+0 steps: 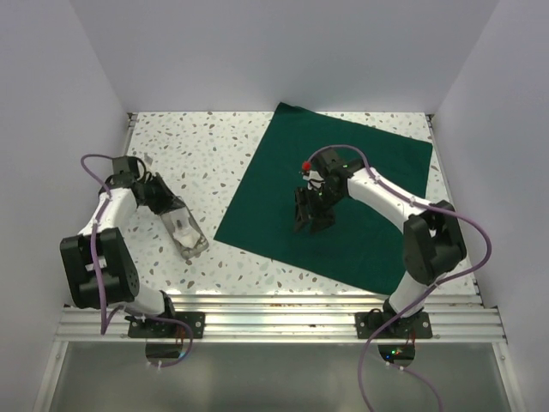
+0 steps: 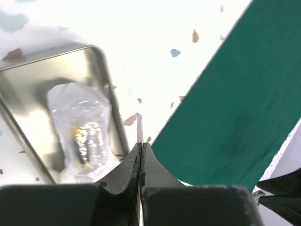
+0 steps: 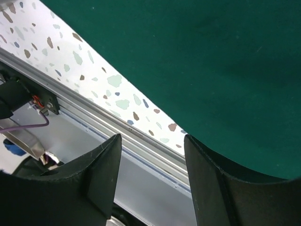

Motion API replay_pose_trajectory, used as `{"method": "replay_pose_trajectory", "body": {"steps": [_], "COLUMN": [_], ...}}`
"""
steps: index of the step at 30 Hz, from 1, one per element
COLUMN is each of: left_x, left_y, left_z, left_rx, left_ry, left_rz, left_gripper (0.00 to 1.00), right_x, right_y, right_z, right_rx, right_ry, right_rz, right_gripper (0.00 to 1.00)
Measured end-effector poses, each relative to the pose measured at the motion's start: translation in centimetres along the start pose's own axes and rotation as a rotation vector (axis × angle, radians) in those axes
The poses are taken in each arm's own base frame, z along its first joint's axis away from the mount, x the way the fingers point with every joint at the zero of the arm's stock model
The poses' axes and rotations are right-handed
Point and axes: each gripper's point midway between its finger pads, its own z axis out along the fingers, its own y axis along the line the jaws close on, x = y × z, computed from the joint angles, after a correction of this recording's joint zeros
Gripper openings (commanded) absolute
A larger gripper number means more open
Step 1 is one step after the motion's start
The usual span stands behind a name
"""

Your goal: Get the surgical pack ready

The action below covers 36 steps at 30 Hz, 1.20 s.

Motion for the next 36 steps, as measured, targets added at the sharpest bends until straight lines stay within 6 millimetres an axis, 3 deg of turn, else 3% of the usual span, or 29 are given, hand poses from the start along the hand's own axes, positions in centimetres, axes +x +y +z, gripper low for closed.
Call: {"method": "replay_pose_trajectory", "body": {"steps": [5,10,12,15,18,20,29,36], "left_x": [2.1,2.8,2.8,2.7,2.8,2.9,1.1,0.1], "left_y": [3.3,4.5,4.9,5.3,5.7,5.8,4.6,4.1], "left_z": [1.6,2.5,2.6,2.6,2.5,2.4,-1.2,-3.2], "left_rx": [-0.061,-0.081,-0.087,-0.096,-0.114,-0.124,-0.159,-0.179], "left_ry": [0.099,0.142,0.147,0.147,0.151,0.15,0.013,-0.084], "left_rz": [-0.045,-0.053,-0.061,-0.061,-0.057,-0.056,0.009,0.046], "left_gripper": [0.0,0.0,0.11,0.36,0.47,0.49,0.56,0.57], "right_x": [0.1,-1.7,-2.8,-4.6,-5.9,-6.4,-7.0,-6.6], "right_y": [0.3,1.9,3.2,6.0,9.0,10.8,16.3,19.5], "right_z": [0.5,1.7,2.4,3.6,5.2,6.3,12.9,16.2], "right_rx": [-0.022,-0.046,-0.054,-0.075,-0.094,-0.107,-0.111,-0.139], "right_ry": [0.026,0.045,0.045,0.037,0.031,0.029,0.023,-0.008], "right_rz": [0.007,-0.014,-0.041,-0.093,-0.145,-0.173,-0.263,-0.317], "right_gripper": [0.59,0.59,0.59,0.59,0.59,0.58,0.54,0.54]}}
